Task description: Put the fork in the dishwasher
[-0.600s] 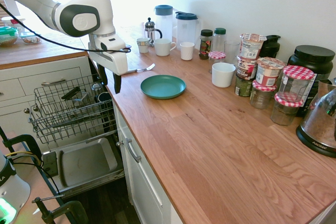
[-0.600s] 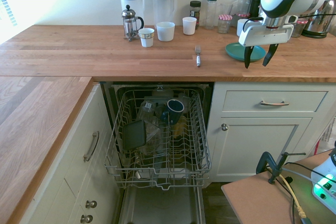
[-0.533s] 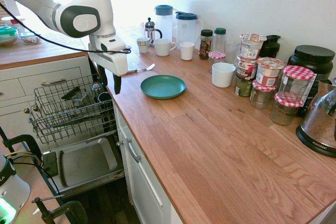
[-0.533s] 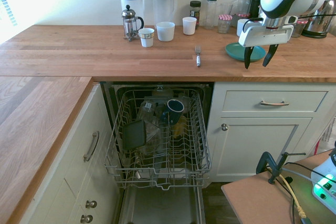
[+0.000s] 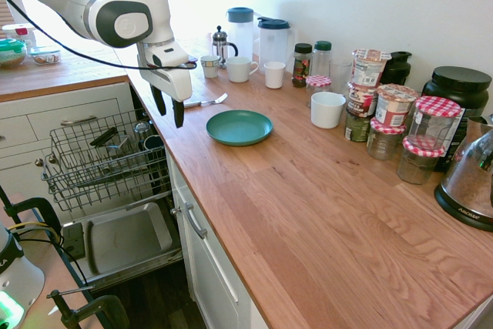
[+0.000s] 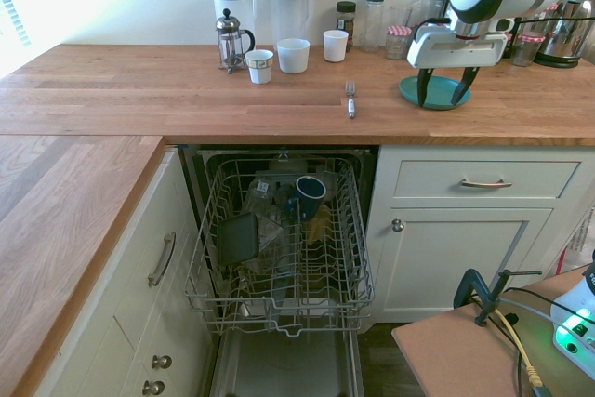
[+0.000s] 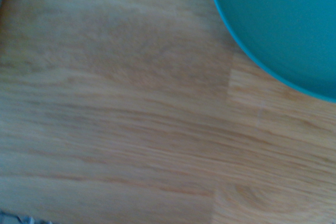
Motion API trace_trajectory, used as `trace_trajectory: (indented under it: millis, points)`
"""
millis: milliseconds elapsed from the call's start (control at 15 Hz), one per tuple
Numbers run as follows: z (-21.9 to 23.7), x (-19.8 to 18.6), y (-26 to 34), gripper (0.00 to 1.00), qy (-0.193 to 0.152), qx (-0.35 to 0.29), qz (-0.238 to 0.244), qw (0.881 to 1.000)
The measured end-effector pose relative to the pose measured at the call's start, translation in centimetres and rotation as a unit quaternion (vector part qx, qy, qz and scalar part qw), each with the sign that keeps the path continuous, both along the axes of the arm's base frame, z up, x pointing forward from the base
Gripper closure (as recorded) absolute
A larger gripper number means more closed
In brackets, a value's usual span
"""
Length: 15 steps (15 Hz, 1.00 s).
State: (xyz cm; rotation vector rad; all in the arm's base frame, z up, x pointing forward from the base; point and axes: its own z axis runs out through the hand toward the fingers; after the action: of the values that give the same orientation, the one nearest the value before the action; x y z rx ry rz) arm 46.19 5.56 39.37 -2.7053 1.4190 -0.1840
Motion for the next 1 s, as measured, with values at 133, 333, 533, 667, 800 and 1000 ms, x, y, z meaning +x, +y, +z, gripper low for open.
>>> trace_trajectory:
  millis: [133,333,533,667,800,1000]
  points:
    - [0.4,1.7,2.5,0.00,-0.006,0.004,-0.026,1.000]
    - [0.6,4.7,5.3,0.00,-0.013,0.011,-0.072,0.997]
    - [0.4,7.7,7.4,0.00,-0.022,0.020,-0.100,0.995]
    - [0.2,8.9,7.6,0.00,-0.023,0.024,-0.104,0.994]
    - [0.3,9.8,7.7,0.00,-0.022,0.025,-0.133,0.991]
    - [-0.6,11.7,9.8,0.00,-0.015,0.020,-0.169,0.985]
